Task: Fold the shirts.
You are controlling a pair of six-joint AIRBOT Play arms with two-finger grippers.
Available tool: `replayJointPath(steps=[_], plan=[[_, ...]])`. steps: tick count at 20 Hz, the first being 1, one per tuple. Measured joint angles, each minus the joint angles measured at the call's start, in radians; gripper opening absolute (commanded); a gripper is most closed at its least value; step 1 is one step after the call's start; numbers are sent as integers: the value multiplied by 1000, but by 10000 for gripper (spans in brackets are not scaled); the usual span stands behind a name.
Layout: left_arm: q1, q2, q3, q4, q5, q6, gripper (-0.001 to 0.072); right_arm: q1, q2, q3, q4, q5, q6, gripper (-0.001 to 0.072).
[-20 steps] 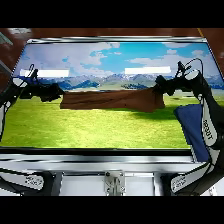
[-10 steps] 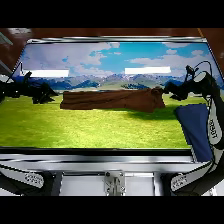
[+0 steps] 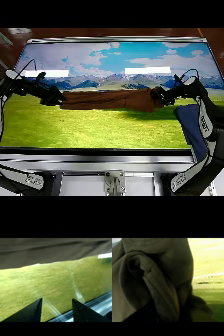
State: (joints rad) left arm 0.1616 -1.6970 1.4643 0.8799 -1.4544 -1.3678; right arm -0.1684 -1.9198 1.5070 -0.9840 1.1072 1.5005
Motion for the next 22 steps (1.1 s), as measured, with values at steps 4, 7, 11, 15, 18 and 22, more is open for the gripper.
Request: replayJointPath(steps=[4, 7, 11, 15, 18, 22], plan=[[-90, 0, 0, -18, 63, 31, 42, 14, 48, -1, 39, 5, -6, 52], [-173, -6, 0, -119, 187, 40, 41, 19, 156, 0, 44, 23, -21, 52], [-322, -44, 0, -283, 385, 45, 41, 19, 330, 0, 32, 95, -26, 52], [-486, -93, 0, -355, 523, 48, 41, 21, 495, 0, 27, 204, -20, 52], [-606, -134, 0, -394, 613, 50, 41, 21, 599, 0, 24, 261, 8, 52], [-761, -202, 16, -497, 752, 56, 40, 23, 692, 0, 24, 328, 54, 53]])
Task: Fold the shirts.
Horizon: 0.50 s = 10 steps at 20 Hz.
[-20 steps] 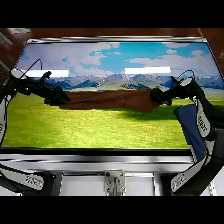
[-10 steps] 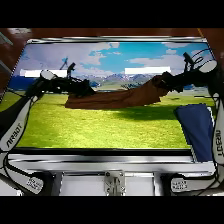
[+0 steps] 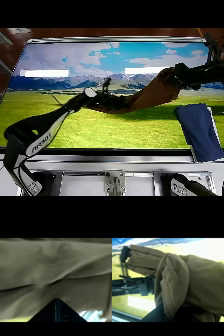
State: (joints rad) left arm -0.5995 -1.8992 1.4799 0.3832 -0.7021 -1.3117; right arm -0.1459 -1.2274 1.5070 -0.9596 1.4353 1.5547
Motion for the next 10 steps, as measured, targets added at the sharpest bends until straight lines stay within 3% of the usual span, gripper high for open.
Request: replayJointPath(steps=[7, 10], plan=[[-93, -113, 138, -97, 63, 23, 35, 0, 62, 0, 0, 104, 50, 52], [-37, -85, 156, 25, 5, -13, 35, 6, 58, 0, -3, 88, 54, 52]])
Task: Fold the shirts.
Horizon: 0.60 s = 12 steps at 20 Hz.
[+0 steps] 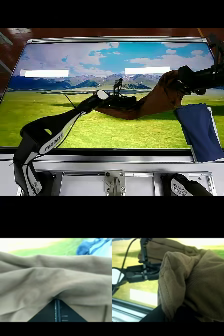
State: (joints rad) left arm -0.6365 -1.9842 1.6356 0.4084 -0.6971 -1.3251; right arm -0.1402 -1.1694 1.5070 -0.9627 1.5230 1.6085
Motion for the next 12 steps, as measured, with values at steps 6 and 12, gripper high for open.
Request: replayJointPath(steps=[6, 12], plan=[[256, 259, 10, 476, -203, -109, 37, 212, -141, 0, -40, -166, -19, 52], [541, 625, 12, 619, -289, -147, 38, 518, -455, 0, 79, -581, -23, 206]])
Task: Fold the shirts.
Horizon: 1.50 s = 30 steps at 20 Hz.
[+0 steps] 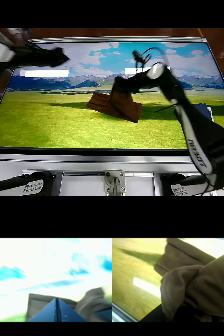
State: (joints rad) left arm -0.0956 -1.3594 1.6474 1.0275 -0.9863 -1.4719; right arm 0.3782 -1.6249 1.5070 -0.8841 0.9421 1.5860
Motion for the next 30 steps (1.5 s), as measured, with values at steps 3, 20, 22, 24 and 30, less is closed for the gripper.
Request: replayJointPath(steps=[3, 20, 22, 24, 30], plan=[[73, 136, 0, 16, -83, 1, 39, 84, -142, 0, 151, -126, -3, 632], [87, 254, -91, 24, -270, 29, 39, -266, -87, -129, -240, 267, 59, 633], [77, 254, -93, 24, -270, 29, 39, -272, -119, -167, -181, 239, 43, 633], [73, 254, -95, 23, -270, 28, 39, -274, -154, -188, -96, 208, 6, 554], [69, 250, -95, 24, -262, 21, 39, -305, -125, -180, 70, 121, -113, 52]])
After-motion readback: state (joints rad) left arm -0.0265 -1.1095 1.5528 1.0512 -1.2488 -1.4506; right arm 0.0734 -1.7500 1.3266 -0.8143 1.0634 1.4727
